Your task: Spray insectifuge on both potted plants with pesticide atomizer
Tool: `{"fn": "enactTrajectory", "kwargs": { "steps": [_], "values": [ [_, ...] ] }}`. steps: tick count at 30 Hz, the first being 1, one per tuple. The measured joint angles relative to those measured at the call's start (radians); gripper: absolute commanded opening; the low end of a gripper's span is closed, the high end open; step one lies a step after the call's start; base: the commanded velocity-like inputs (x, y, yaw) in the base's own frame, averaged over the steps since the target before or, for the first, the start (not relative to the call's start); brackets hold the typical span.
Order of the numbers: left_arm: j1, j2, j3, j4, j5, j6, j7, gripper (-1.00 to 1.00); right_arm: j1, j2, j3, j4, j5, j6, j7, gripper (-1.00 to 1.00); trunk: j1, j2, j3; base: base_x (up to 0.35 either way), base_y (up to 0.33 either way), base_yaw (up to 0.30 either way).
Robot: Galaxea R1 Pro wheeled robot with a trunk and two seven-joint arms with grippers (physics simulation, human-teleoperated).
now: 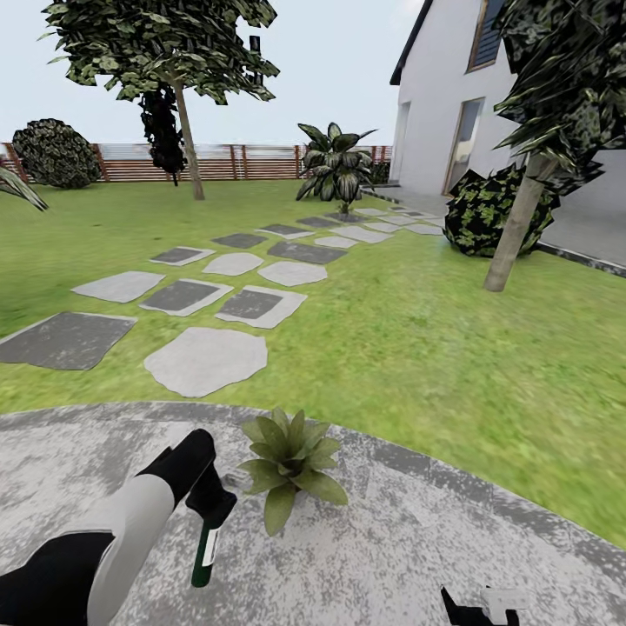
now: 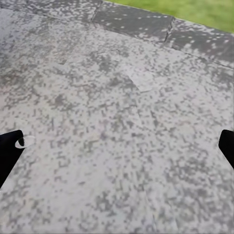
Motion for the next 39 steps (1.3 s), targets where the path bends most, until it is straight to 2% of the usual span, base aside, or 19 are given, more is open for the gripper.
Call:
{"fn": "enactTrajectory", "kwargs": {
  "steps": [7, 13, 18, 21, 32, 39],
  "values": [
    [-0.008, 0.0, 0.0, 0.001, -0.003, 0.003, -0.001, -1.0, 0.0, 0.003, 0.0, 0.0, 0.001, 0.0, 0.0, 1.0, -0.001, 0.0, 0.0, 0.199, 0.0, 0.0],
    [-0.012, -0.001, 0.0, 0.001, -0.004, 0.002, -0.001, -1.0, 0.0, 0.003, 0.0, 0.0, 0.001, 0.001, 0.001, 1.0, 0.0, 0.0, 0.0, 0.03, 0.0, 0.0],
    [-0.016, -0.001, -0.034, 0.001, -0.003, 0.006, 0.0, -1.0, 0.0, 0.004, 0.0, 0.0, 0.0, 0.001, 0.0, 1.0, 0.0, 0.0, 0.0, 0.001, 0.0, 0.091],
    [-0.013, -0.001, -0.041, 0.001, -0.003, 0.007, 0.0, -1.0, 0.0, 0.004, 0.0, 0.0, 0.0, 0.001, 0.0, 1.0, 0.0, 0.0, 0.0, 0.016, 0.014, 0.185],
    [-0.002, -0.003, -0.046, 0.003, -0.006, 0.006, 0.0, -1.0, 0.0, 0.003, 0.0, 0.001, 0.0, 0.0, -0.001, 1.0, 0.0, 0.0, 0.0, 0.134, 0.239, -0.03],
    [0.001, -0.004, -0.045, 0.004, -0.005, 0.002, 0.0, -1.0, 0.0, 0.003, 0.0, 0.0, 0.0, 0.001, 0.0, 1.0, 0.0, 0.0, 0.0, 0.003, 0.05, -0.134]
  ]
}}
